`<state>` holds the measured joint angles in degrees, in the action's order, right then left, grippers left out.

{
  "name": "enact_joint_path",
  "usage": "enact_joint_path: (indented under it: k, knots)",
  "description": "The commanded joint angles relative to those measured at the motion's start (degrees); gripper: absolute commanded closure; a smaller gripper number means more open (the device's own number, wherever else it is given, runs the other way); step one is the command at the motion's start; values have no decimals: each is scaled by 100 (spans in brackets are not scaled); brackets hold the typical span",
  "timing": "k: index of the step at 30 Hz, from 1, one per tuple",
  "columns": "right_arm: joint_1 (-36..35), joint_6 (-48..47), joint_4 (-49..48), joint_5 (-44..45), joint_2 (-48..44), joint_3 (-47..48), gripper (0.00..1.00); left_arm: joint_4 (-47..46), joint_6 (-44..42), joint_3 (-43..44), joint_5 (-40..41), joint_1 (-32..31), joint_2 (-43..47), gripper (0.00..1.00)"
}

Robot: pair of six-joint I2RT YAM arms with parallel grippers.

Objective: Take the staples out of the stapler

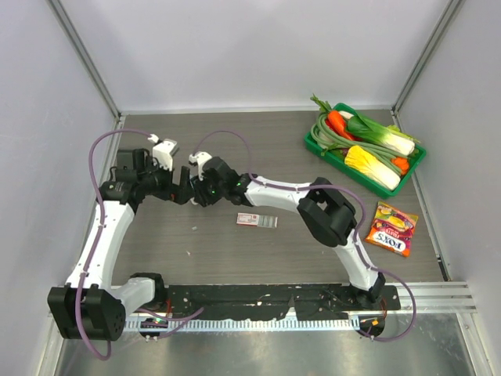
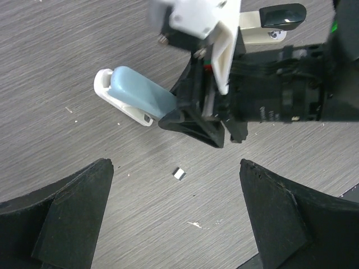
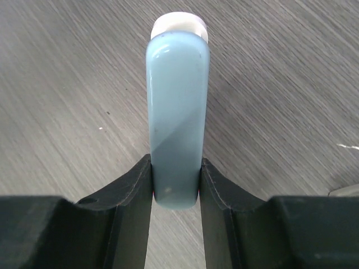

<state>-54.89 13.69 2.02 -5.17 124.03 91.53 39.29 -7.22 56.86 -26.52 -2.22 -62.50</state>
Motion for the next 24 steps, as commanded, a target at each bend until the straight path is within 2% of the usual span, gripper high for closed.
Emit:
enact_joint_path:
  k: [1, 5, 9, 12, 13, 18, 19, 22, 24]
  knots:
    - [-232, -525, 1061, 490, 314, 1005, 99, -140, 212, 9, 226, 46, 150, 0]
    - [-346, -596, 1643, 815, 710, 1578, 99, -517, 659, -78, 577, 160, 308, 0]
    - [-399, -552, 1959, 956, 921, 1912, 98, -923, 1082, -246, 666, 739, 493, 0]
    - [-408, -526, 1978, 956, 965, 2018, 81, -853, 1074, -219, 570, 898, 379, 0]
    - [-417, -491, 1969, 974, 948, 2036, 70, -844, 1057, -228, 569, 907, 344, 0]
    - [-417, -482, 1960, 860, 807, 2027, 45, -870, 960, -333, 569, 916, 203, 0]
    - [-417, -490, 1960, 825, 772, 2036, 37, -879, 925, -342, 561, 916, 186, 0]
    - [-417, -543, 2030, 702, 719, 2097, 27, -844, 828, -360, 525, 916, 45, 0]
    - [-417, -596, 2091, 701, 623, 2115, 26, -800, 784, -377, 517, 916, -16, 0]
